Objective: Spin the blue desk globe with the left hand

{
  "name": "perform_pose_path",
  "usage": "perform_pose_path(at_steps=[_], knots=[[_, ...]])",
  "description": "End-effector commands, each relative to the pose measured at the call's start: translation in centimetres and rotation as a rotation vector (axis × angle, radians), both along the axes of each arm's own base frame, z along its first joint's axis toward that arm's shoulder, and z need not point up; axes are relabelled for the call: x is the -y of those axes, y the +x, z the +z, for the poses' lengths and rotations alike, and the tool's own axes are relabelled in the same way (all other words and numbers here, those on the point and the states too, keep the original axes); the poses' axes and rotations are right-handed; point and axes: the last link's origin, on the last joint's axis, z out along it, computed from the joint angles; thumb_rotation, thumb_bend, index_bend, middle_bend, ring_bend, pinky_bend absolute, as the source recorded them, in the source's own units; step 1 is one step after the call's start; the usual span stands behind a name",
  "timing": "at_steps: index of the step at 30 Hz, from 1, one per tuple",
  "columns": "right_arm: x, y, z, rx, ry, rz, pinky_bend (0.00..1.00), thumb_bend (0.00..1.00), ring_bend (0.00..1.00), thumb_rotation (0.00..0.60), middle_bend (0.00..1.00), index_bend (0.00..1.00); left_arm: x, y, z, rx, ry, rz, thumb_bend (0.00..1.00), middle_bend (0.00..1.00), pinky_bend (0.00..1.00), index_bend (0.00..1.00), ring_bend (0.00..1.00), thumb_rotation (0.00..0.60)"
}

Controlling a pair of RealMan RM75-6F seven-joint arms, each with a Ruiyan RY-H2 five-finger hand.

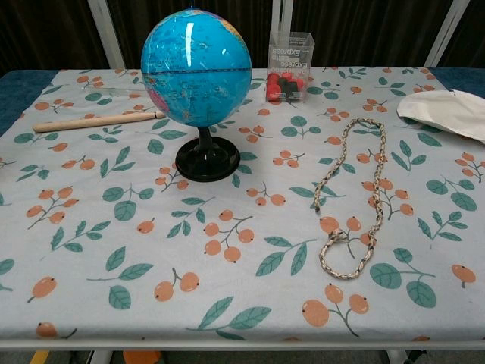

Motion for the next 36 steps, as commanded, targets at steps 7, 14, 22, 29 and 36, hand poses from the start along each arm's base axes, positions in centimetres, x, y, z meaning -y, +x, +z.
perform_pose_path(at_steps=[7,14,22,29,36], knots=[[0.0,0.0,0.0,-0.002,0.001,-0.002,0.0,0.33,0.0,0.6,0.0,0.0,0.0,0.0,-0.2,0.001,-0.011,0.0,0.12,0.14,0.04,0.16,0.06,0.6],[-0.1,-0.1,-0.6,-0.005,0.027,-0.004,0.0,0.32,0.0,0.6,0.0,0.0,-0.6,1.3,-0.4,0.008,-0.018,-0.048,0.12,0.14,0.04,0.16,0.06,0.6],[-0.1,-0.7,-0.2,-0.003,0.019,-0.019,0.0,0.33,0.0,0.6,0.0,0.0,-2.8,4.7,-1.5,0.015,-0.05,-0.17,0.12,0.14,0.04,0.16,0.06,0.6],[-0.1,-0.8,-0.5,-0.002,0.03,-0.022,0.0,0.33,0.0,0.6,0.0,0.0,-4.9,9.2,-2.9,0.047,-0.078,-0.318,0.12,0.14,0.04,0.16,0.06,0.6],[-0.1,-1.0,-0.6,-0.002,0.034,-0.027,0.0,0.33,0.0,0.6,0.0,0.0,-6.8,13.6,-4.8,0.097,-0.138,-0.431,0.12,0.13,0.04,0.16,0.06,0.6]])
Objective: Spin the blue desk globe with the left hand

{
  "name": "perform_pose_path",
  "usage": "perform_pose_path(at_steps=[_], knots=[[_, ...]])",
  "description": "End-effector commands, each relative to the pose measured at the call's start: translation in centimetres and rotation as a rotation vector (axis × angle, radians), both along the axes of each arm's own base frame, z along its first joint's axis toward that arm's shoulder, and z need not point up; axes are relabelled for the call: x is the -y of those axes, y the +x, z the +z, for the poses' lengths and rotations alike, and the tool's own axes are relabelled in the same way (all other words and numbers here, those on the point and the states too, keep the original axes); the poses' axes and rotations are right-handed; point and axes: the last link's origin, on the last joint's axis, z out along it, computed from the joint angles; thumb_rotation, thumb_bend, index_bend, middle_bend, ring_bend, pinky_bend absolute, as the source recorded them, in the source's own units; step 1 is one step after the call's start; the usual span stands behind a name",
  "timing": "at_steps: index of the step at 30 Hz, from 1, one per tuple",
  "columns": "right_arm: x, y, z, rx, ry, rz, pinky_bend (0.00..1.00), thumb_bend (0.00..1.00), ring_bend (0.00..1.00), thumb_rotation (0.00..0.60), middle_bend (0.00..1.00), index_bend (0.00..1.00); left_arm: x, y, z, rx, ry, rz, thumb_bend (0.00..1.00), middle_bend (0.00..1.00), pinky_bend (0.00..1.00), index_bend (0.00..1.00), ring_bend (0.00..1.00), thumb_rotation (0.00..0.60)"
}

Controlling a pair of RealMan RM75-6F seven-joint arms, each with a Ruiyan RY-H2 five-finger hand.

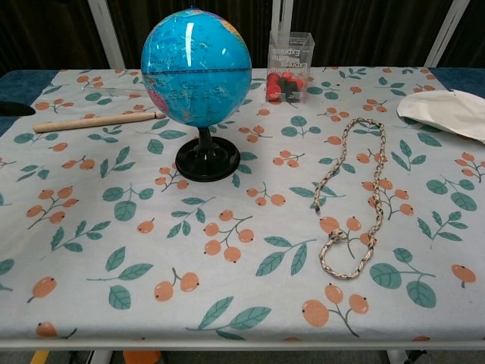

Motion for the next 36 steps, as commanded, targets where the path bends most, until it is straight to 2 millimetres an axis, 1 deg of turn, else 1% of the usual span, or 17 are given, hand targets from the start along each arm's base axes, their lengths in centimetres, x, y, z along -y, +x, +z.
perform_pose_path(at_steps=[1,7,15,21,25,36], knots=[[0.0,-0.1,0.0,0.0,-0.001,-0.003,0.0,0.32,0.0,0.6,0.0,0.0,-0.7,2.2,-1.1,0.024,-0.03,-0.055,0.12,0.13,0.04,0.16,0.06,0.6],[0.0,-0.4,0.2,0.004,-0.005,-0.011,0.0,0.33,0.0,0.6,0.0,0.0,-1.4,4.8,-2.8,0.049,-0.075,-0.122,0.12,0.13,0.04,0.16,0.06,0.6],[-0.1,-0.8,0.2,0.01,-0.006,-0.016,0.0,0.33,0.0,0.6,0.0,0.0,-1.5,6.7,-4.6,0.061,-0.118,-0.167,0.12,0.13,0.04,0.16,0.06,0.6],[-0.1,-1.0,0.3,0.011,-0.008,-0.02,0.0,0.33,0.0,0.6,0.0,0.0,-1.8,7.1,-5.3,0.056,-0.132,-0.171,0.12,0.13,0.04,0.16,0.05,0.6],[-0.1,-1.0,0.3,0.012,-0.01,-0.019,0.0,0.32,0.0,0.6,0.0,0.0,-2.0,6.9,-5.6,0.045,-0.139,-0.153,0.12,0.13,0.04,0.16,0.05,0.6],[-0.1,-1.0,0.2,0.01,-0.008,-0.018,0.0,0.33,0.0,0.6,0.0,0.0,-2.1,6.2,-5.4,0.029,-0.119,-0.135,0.12,0.13,0.04,0.16,0.05,0.6]])
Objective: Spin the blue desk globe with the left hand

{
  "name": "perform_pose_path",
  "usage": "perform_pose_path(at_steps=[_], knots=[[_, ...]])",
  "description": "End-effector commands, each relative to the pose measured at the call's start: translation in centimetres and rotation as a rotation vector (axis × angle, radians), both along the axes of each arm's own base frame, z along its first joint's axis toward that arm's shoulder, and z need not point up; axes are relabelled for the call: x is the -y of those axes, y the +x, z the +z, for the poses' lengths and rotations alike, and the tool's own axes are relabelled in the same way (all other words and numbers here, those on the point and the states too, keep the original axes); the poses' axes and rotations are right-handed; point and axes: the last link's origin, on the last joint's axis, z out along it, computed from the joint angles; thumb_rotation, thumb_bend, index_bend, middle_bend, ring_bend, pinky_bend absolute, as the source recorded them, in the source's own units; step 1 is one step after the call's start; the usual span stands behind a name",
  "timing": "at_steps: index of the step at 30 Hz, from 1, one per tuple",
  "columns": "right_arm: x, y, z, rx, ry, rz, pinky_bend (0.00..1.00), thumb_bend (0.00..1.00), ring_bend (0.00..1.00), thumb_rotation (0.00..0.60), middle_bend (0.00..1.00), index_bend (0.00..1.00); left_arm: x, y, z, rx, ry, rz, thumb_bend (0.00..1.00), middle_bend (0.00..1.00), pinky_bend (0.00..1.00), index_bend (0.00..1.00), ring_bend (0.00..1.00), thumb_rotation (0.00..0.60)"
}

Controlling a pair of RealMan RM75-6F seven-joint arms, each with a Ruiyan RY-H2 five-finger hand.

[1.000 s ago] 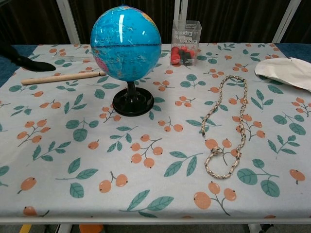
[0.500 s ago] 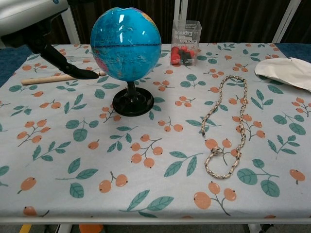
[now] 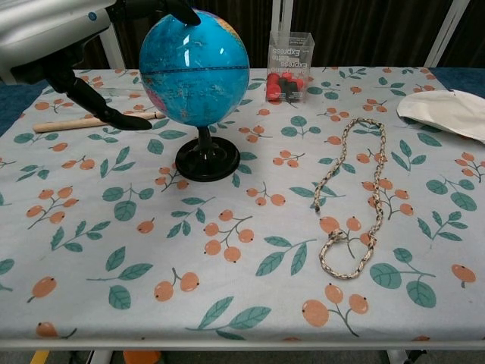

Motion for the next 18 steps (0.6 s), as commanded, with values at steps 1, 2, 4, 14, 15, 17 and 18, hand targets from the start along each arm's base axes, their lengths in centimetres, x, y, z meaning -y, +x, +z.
perform_pose_path(at_steps=[1,2,4,14,15,17,18], knots=[[0.0,0.0,0.0,-0.001,0.0,-0.001,0.0,0.33,0.0,0.6,0.0,0.0,0.0,-0.2,0.1,-0.002,0.003,0.005,0.12,0.13,0.04,0.16,0.05,0.6],[0.0,0.0,0.0,-0.001,0.0,-0.001,0.0,0.33,0.0,0.6,0.0,0.0,0.0,-0.2,0.1,-0.002,0.004,0.007,0.12,0.13,0.04,0.16,0.05,0.6],[0.0,0.0,0.0,0.0,0.001,-0.001,0.0,0.33,0.0,0.6,0.0,0.0,0.0,-0.5,0.2,-0.006,0.009,0.011,0.12,0.13,0.04,0.16,0.05,0.6],[0.0,0.1,0.0,-0.002,0.001,0.001,0.0,0.32,0.0,0.6,0.0,0.0,0.2,-3.8,2.0,-0.058,0.074,0.119,0.12,0.16,0.04,0.17,0.05,0.6],[0.0,0.1,0.0,-0.003,0.001,0.002,0.0,0.33,0.0,0.6,0.0,0.0,0.2,-4.3,2.4,-0.058,0.084,0.14,0.12,0.18,0.04,0.17,0.05,0.6],[0.0,0.2,0.0,-0.004,0.0,0.004,0.0,0.32,0.0,0.6,0.0,0.0,0.2,-5.2,3.3,-0.048,0.108,0.18,0.12,0.18,0.04,0.17,0.05,0.6],[0.0,0.3,0.0,-0.005,0.001,0.005,0.0,0.32,0.0,0.6,0.0,0.0,0.2,-5.6,3.8,-0.043,0.123,0.195,0.12,0.18,0.04,0.18,0.05,0.6]])
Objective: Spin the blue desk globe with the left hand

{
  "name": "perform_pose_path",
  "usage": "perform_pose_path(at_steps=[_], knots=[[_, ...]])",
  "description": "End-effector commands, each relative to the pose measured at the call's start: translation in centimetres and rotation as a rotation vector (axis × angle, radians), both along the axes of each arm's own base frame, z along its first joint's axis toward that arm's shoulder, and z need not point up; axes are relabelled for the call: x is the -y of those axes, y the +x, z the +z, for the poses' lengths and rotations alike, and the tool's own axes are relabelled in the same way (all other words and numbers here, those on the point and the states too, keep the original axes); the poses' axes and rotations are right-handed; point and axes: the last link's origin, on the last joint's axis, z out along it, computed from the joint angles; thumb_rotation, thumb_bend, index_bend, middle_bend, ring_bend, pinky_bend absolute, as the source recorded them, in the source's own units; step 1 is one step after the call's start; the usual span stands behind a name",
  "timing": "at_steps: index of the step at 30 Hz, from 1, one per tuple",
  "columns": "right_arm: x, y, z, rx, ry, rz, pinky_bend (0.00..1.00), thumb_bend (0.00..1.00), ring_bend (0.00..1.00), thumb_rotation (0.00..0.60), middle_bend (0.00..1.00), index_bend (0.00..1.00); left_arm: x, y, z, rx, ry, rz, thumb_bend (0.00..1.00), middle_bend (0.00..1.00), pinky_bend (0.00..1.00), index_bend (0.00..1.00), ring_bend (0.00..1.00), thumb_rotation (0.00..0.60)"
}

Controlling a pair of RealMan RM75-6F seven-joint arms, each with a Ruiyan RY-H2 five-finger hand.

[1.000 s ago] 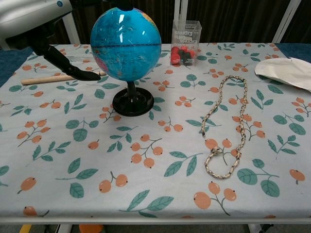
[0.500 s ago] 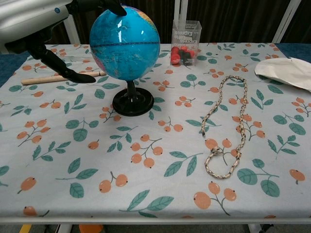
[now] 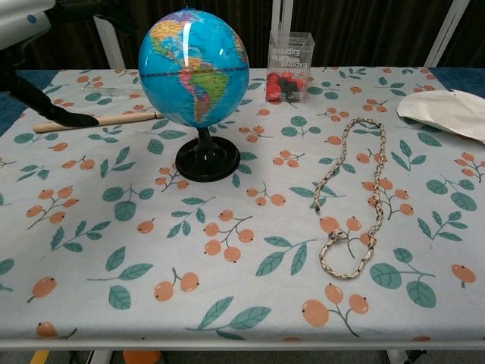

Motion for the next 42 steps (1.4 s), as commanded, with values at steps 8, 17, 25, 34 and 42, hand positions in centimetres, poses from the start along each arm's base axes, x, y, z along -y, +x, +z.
perform_pose_path(at_steps=[8,17,25,34,42], knots=[[0.1,0.3,-0.3,-0.003,0.01,0.004,0.0,0.33,0.0,0.6,0.0,0.0,0.2,-1.2,2.6,0.046,0.068,0.028,0.12,0.18,0.04,0.18,0.05,0.6],[0.1,0.2,-0.1,-0.001,0.004,0.004,0.0,0.32,0.0,0.6,0.0,0.0,0.2,2.7,1.0,0.067,0.018,-0.114,0.12,0.17,0.04,0.18,0.05,0.6],[0.1,0.0,-0.1,0.004,0.003,0.0,0.0,0.33,0.0,0.6,0.0,0.0,-0.1,5.1,-0.9,0.061,-0.031,-0.167,0.12,0.17,0.04,0.18,0.05,0.6],[0.0,-0.3,0.1,0.009,-0.003,-0.006,0.0,0.33,0.0,0.6,0.0,0.0,-0.3,5.3,-2.3,0.047,-0.061,-0.159,0.12,0.17,0.04,0.18,0.05,0.6],[0.0,-0.4,-0.1,0.009,0.002,-0.009,0.0,0.32,0.0,0.6,0.0,0.0,-0.4,4.9,-2.5,0.038,-0.077,-0.14,0.12,0.17,0.04,0.18,0.05,0.6]])
